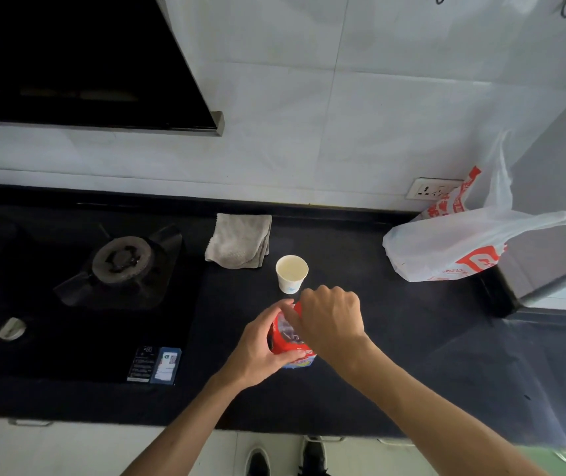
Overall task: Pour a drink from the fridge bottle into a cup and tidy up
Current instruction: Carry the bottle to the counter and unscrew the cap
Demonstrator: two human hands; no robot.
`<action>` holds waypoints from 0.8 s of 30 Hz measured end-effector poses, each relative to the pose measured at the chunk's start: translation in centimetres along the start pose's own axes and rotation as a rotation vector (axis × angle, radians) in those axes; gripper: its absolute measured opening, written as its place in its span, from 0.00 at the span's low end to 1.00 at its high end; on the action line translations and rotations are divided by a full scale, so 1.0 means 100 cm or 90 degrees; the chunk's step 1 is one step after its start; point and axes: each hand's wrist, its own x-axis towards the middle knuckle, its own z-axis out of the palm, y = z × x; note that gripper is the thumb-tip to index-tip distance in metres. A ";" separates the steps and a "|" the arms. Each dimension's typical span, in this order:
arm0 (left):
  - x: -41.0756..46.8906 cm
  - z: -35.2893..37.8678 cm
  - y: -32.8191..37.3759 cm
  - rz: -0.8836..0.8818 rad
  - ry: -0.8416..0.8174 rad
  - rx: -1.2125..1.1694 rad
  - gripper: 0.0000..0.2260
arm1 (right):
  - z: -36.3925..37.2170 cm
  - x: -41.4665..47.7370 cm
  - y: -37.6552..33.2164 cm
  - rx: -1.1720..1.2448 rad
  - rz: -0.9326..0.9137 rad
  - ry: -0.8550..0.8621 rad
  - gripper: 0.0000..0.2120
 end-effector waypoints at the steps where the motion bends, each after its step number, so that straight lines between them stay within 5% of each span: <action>1: 0.000 0.000 0.000 -0.008 0.000 -0.011 0.35 | 0.001 0.001 0.001 0.002 -0.018 0.000 0.23; 7: 0.002 -0.001 -0.002 -0.045 -0.022 -0.034 0.39 | 0.004 0.004 0.015 0.003 -0.129 -0.008 0.21; 14: 0.002 0.000 -0.004 -0.073 -0.026 -0.008 0.37 | 0.002 0.013 0.043 -0.040 -0.398 0.004 0.17; 24: -0.001 0.005 -0.007 -0.076 -0.007 -0.003 0.38 | -0.022 0.029 0.057 -0.056 -0.572 -0.069 0.29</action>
